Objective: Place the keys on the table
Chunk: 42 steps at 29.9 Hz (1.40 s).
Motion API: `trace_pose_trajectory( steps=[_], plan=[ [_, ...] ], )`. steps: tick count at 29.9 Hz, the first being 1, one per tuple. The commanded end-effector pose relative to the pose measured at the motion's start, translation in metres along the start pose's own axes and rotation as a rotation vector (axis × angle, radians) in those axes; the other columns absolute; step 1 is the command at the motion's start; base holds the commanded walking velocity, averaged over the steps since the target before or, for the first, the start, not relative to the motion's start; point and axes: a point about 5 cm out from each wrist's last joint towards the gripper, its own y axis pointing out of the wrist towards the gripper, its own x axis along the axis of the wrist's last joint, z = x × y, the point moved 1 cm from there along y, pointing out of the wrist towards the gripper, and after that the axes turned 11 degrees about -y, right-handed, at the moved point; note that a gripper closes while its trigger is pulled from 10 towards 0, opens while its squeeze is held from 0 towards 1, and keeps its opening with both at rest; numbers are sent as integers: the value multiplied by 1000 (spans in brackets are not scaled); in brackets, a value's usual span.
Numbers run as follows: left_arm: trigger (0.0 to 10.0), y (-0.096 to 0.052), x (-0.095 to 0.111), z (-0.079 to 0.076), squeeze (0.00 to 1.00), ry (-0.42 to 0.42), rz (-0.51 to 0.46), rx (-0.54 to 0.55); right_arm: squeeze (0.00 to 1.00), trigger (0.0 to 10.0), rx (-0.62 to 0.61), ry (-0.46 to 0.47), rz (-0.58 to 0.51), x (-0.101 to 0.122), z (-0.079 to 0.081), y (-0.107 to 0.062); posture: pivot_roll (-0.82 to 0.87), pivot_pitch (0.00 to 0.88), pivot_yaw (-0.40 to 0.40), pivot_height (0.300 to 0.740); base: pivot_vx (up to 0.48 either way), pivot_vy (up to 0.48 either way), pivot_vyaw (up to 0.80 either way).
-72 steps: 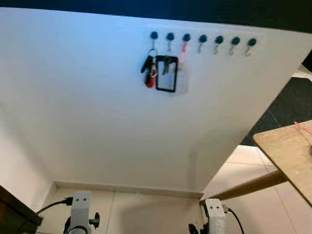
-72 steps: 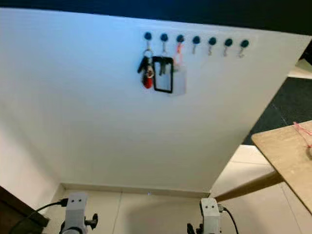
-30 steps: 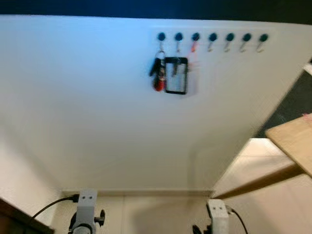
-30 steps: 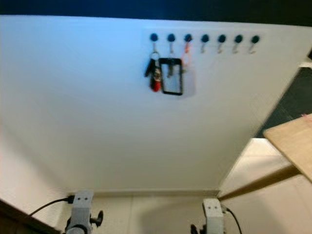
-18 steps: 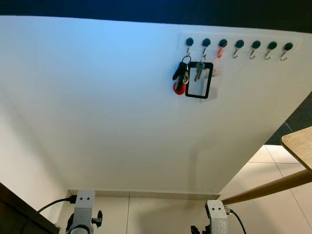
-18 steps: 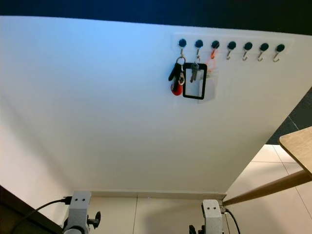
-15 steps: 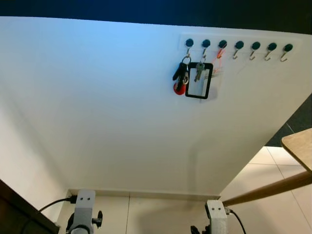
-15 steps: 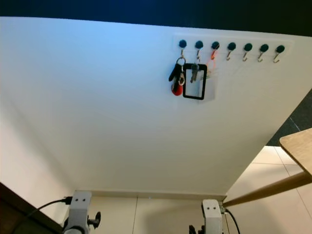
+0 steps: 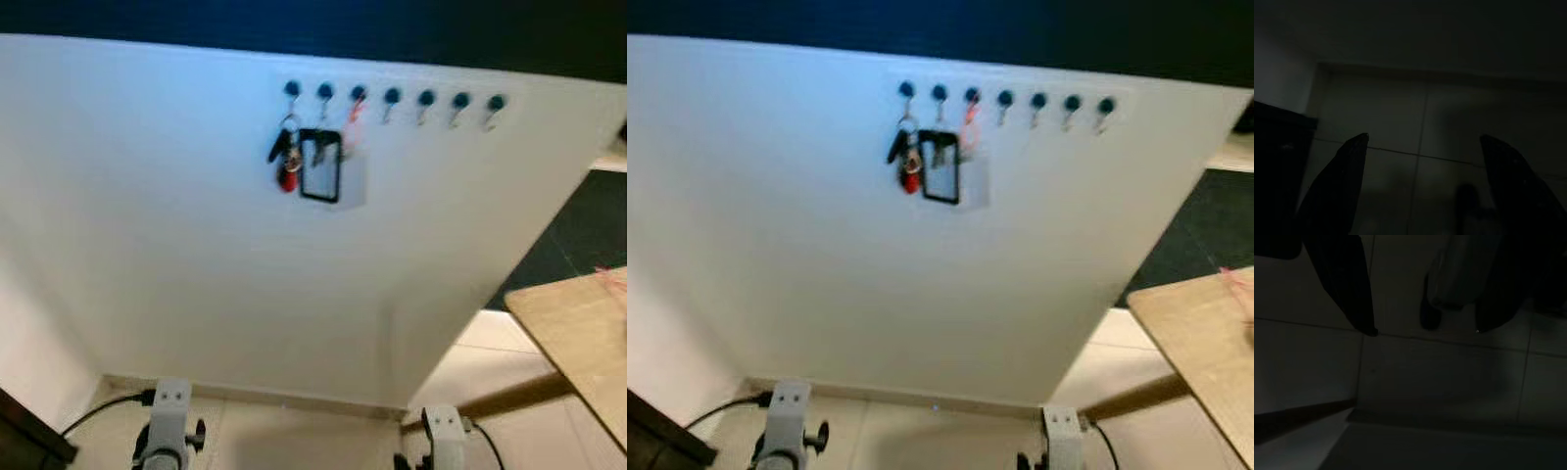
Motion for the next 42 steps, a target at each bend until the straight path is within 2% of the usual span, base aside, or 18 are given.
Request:
trace_pose_trajectory(
  steps=[1, 8, 10, 19, 28, 34, 42],
  plan=[
    [10000, -2, -7, 4, 0, 1, 31, 19, 0, 10000, 4, 12, 23, -7, 2, -1, 26, 86, -30, 740, 0, 0, 0],
    [10000, -2, -9, 8, 0, 28, 43, 42, 0, 10000, 3, 11, 22, -6, 2, -1, 26, 86, -31, 740, 0, 0, 0],
    [10000, -2, -10, 8, 0, 2, 53, 44, 0, 10000, 4, 11, 22, -6, 2, -1, 26, 86, -31, 740, 0, 0, 0],
    [10000, -2, -9, 3, 0, -10, 45, 9, 0, 10000, 6, 11, 18, -4, 3, 0, 25, 84, -31, 740, 0, 431, 0],
    [10000, -2, -3, -3, 0, 42, 0, -43, 0, 10000, 6, 13, 16, -3, 4, 0, 29, 82, -29, 740, 0, 0, 0],
    [10000, -3, 0, -6, 0, 28, -36, -65, 0, 10000, 7, 15, 18, -4, 4, 0, 29, 80, -27, 740, 0, 0, 0],
    [10000, -4, -5, -6, 0, 24, -19, -62, 0, 10000, 8, 13, 21, -5, 5, 0, 28, 74, -28, 740, 0, 0, 0]
  ],
)
